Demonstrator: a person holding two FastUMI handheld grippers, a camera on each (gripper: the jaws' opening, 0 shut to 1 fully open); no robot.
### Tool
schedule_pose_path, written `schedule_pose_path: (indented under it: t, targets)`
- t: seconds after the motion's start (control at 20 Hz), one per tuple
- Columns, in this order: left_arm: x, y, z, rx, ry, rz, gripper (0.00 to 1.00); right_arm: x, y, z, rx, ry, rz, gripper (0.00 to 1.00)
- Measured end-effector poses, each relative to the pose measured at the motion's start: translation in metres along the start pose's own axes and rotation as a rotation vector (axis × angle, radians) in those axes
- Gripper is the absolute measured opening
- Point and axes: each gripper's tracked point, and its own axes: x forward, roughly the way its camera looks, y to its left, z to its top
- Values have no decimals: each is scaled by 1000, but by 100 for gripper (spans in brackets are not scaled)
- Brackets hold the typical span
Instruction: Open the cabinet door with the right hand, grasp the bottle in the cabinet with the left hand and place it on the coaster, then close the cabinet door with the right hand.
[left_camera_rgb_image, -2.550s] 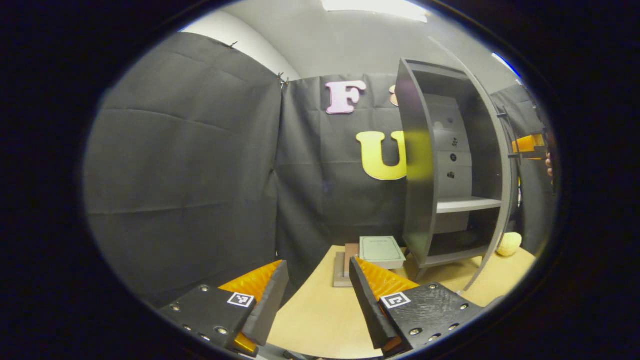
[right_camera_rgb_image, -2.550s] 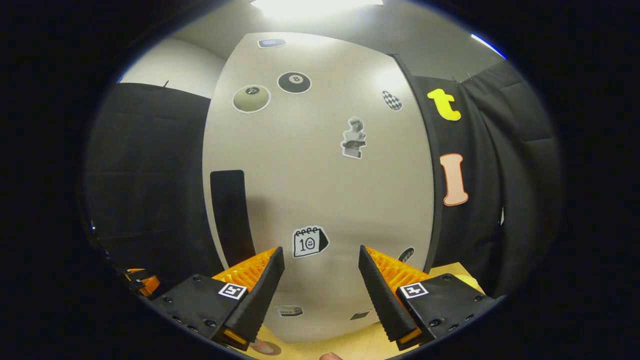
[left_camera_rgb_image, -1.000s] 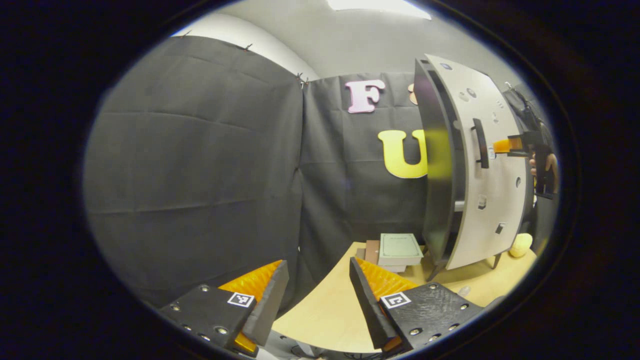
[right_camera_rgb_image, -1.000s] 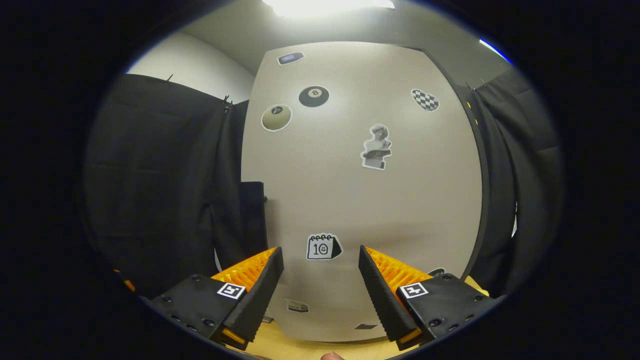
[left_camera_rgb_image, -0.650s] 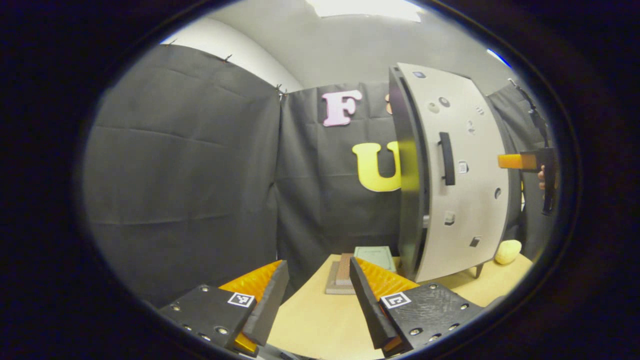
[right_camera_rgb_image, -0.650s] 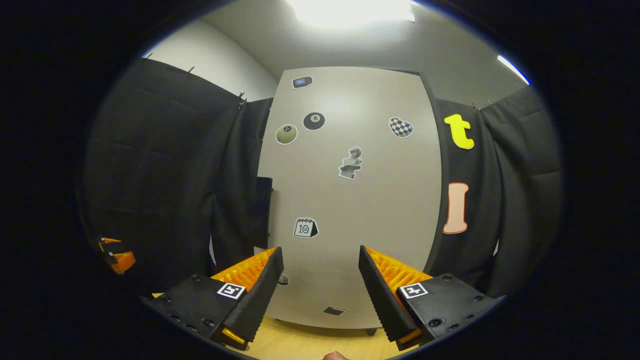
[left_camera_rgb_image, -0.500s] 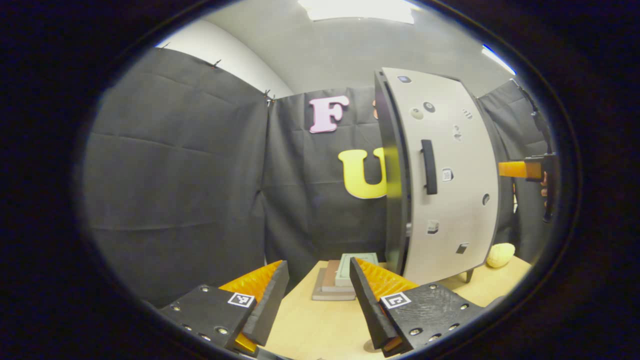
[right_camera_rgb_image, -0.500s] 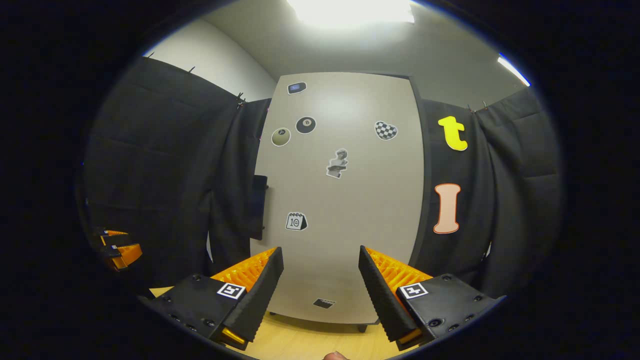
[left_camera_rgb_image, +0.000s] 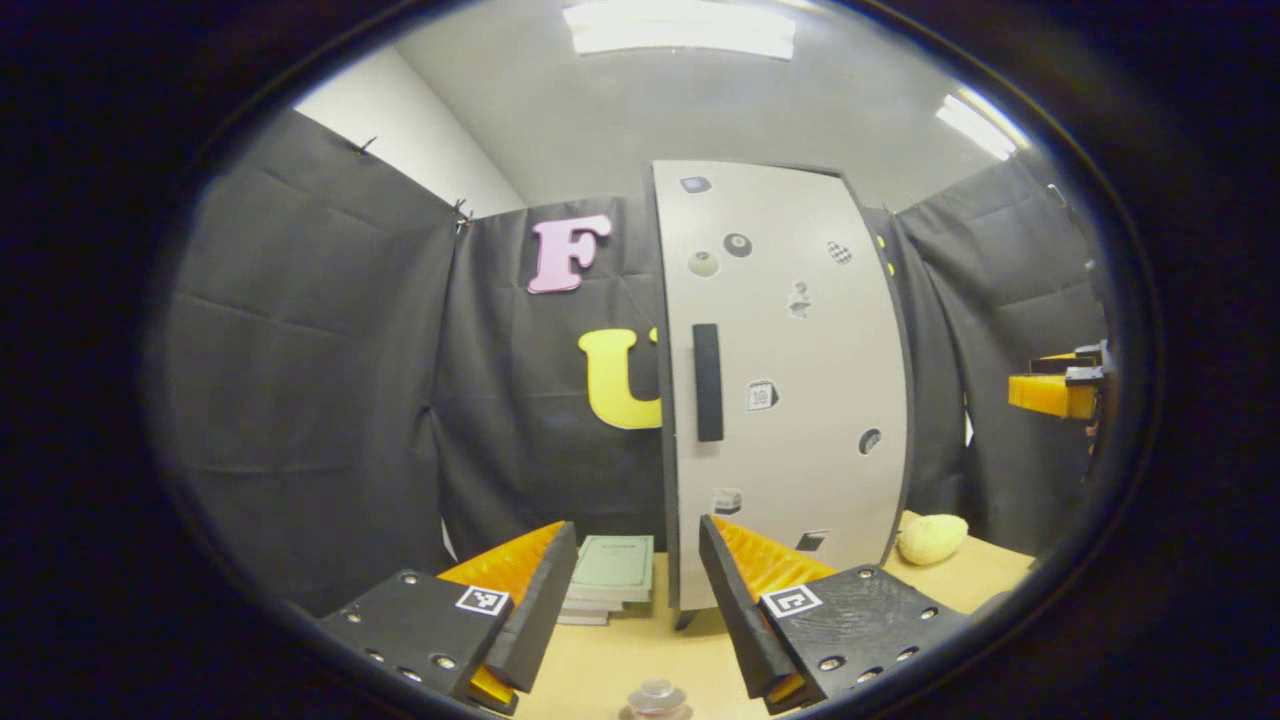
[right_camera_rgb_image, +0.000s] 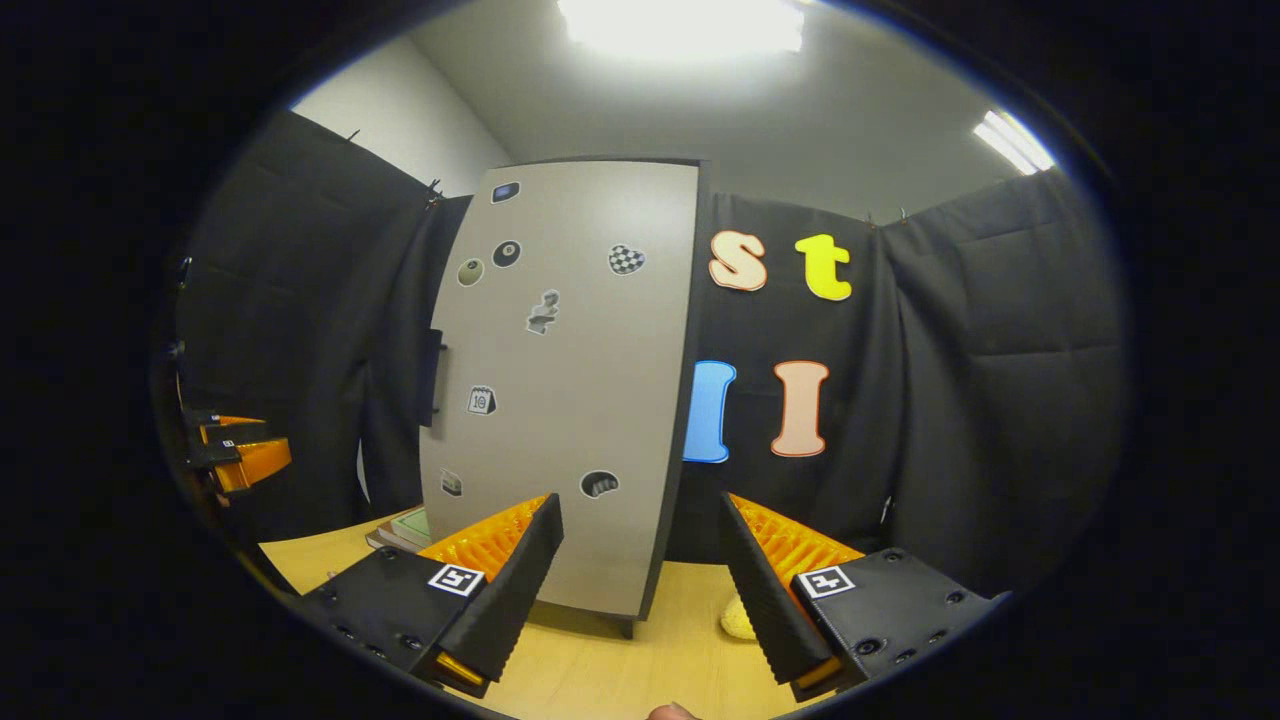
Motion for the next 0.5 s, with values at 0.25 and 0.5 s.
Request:
schedule_pose_path:
  t: [0.25, 0.5]
  targets:
    - [-17, -34, 14, 38, -17, -4, 73, -27, -44, -22, 15, 31, -25, 98]
    - [-35, -39, 27, 78, -24, -34, 73, -60, -65, -27, 38, 30, -79, 98]
